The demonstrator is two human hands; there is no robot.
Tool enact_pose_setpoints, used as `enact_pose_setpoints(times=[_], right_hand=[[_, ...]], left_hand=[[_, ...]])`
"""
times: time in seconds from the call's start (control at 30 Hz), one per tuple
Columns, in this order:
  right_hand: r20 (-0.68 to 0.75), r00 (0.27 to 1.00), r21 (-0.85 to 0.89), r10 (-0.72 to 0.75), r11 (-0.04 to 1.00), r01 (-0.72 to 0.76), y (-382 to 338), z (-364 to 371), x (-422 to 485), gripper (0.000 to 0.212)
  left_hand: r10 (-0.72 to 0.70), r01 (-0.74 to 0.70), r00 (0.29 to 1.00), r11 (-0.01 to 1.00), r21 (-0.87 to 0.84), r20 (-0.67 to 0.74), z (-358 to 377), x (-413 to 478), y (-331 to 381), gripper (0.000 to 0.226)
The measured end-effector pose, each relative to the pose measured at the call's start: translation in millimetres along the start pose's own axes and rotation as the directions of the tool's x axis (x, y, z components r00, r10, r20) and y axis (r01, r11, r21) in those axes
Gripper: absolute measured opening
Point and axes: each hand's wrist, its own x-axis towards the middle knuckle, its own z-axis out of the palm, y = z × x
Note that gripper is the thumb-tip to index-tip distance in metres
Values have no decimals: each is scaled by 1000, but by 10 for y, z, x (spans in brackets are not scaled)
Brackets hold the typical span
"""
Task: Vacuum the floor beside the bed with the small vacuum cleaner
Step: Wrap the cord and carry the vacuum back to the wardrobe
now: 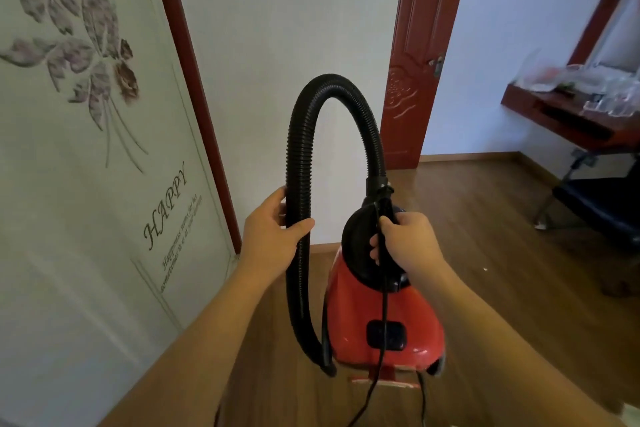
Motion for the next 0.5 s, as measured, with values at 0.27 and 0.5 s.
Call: enact_pose_setpoints(times=[0.27,0.5], right_hand=[[110,994,-47,-13,999,19,-190,104,1798,24],[186,978,-171,-94,977,127,-561,255,2985,28]], left_hand=[[-39,41,996,999,25,-86,590,1523,-296,54],[-28,39,976,998,47,-217,710,2547,-416,52]])
